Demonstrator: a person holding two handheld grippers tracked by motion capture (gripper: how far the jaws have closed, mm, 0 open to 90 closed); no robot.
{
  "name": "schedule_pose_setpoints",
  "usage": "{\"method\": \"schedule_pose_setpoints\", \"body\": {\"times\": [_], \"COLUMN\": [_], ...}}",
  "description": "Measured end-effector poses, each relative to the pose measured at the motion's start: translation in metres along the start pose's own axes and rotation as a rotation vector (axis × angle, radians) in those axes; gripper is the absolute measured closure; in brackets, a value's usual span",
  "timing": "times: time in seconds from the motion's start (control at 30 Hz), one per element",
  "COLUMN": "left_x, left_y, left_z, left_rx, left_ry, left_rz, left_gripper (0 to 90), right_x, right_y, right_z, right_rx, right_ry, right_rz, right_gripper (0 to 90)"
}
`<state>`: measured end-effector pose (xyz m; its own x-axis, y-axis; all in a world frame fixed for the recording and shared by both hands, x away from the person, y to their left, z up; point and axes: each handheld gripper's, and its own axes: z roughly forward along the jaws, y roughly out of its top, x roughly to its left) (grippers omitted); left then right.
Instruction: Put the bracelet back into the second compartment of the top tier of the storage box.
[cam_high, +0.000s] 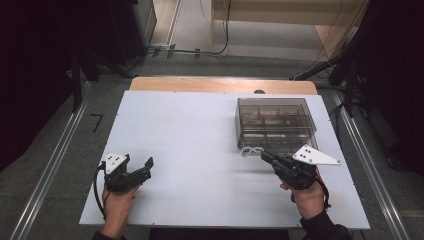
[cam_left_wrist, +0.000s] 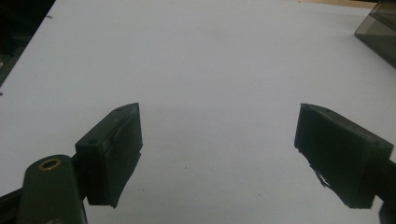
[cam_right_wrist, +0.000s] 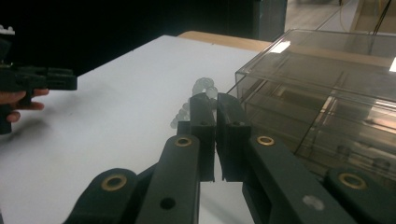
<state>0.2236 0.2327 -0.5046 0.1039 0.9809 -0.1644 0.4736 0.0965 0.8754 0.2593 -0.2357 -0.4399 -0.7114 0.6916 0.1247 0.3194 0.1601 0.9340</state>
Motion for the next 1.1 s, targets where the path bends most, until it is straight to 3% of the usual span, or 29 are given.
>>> {"method": "schedule_pose_setpoints", "body": {"times": [0.37, 0.7, 1.1], "left_x": [0.000, 0.000, 0.000], "left_y": [0.000, 0.000, 0.000], "left_z": [0.000, 0.000, 0.000], "left_rx": [0.001, 0.001, 0.000], "left_ry": [-0.001, -0.001, -0.001], "left_rz": [0.000, 0.000, -0.001], "left_gripper": [15.6, 15.6, 15.5], "right_x": [-0.014, -0.028, -0.049], "right_y": [0.004, 0.003, -0.003], "right_z": [-0.011, -0.017, -0.023], "right_rx": [-0.062, -0.079, -0.085], "right_ry": [-0.039, -0.090, -0.199], "right_rz": [0.043, 0.070, 0.113], "right_gripper": [83.5, 83.5, 83.4]}}
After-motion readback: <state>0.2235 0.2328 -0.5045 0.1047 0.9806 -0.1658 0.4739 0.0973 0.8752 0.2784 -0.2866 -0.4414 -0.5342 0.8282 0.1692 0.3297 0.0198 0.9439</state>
